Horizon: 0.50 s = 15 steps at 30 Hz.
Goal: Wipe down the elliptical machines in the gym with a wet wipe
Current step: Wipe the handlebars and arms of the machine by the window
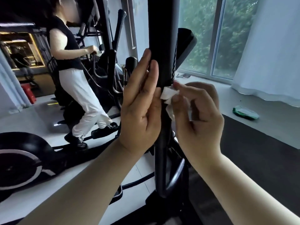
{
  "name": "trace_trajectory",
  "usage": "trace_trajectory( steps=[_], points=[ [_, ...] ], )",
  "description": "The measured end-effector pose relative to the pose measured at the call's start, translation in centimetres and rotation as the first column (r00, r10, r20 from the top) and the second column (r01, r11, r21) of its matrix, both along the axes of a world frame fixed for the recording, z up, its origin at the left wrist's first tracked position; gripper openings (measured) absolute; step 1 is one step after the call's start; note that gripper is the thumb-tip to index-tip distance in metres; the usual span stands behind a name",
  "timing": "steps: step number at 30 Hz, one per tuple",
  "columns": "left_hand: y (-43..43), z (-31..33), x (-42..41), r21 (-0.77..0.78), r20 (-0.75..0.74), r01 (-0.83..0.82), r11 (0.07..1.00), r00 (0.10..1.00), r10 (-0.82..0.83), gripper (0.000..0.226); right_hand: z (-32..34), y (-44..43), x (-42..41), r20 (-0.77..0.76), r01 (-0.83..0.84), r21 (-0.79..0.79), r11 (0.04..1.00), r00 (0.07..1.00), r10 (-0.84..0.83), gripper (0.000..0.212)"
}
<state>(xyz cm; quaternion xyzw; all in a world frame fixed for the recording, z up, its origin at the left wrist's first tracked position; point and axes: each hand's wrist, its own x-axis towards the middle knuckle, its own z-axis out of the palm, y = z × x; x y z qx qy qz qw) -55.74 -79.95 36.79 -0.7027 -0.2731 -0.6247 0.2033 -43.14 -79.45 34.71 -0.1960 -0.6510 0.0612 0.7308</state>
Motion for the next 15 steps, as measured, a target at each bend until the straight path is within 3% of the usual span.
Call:
trace_trajectory(
  steps=[7,15],
  points=[
    [0.0,-2.1,-0.4,-0.034,-0.006,0.031,0.999,1.000,-0.031,0.038,-7.6,-0.6,0.3,0.126,0.031,0.022,0.999,0.991,-0.033,0.012],
    [-0.3,-4.6,-0.6,-0.076,-0.030,0.079,0.994,0.996,-0.081,0.041,-6.8,-0.9,-0.9,0.013,0.057,-0.052,0.997,0.998,-0.056,0.024]
  ],
)
